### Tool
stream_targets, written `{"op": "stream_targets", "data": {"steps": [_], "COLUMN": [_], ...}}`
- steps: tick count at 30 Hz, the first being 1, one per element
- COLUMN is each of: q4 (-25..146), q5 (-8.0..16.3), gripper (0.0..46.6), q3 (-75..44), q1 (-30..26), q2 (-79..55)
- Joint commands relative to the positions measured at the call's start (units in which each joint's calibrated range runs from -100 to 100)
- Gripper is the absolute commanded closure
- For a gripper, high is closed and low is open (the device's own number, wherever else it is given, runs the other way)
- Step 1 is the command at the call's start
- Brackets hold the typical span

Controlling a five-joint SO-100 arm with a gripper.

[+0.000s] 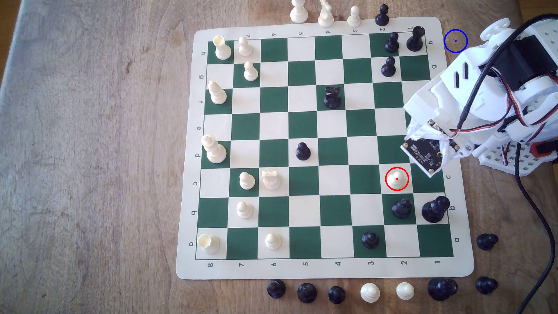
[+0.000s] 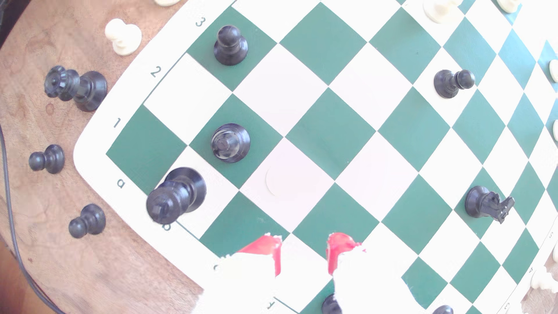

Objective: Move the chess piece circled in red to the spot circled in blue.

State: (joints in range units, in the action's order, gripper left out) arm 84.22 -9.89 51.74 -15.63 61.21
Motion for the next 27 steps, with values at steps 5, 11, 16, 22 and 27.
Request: {"op": "stream_targets", "data": {"steps": [5,11,16,22,27], "q4": [-9.4,-11.6,-15.5,-17.8,-20.3], "q5": [0.8,1.3,2.6,2.5,2.5], "gripper": [38.3,37.8,36.3,36.4,36.3], "q3": [5.8,9.2,14.4,15.4,15.4], "q1": [0.2,-1.1,-2.4,-2.4,-1.9], "q2": [-3.5,-4.8,-4.5,-5.8,-9.3]}}
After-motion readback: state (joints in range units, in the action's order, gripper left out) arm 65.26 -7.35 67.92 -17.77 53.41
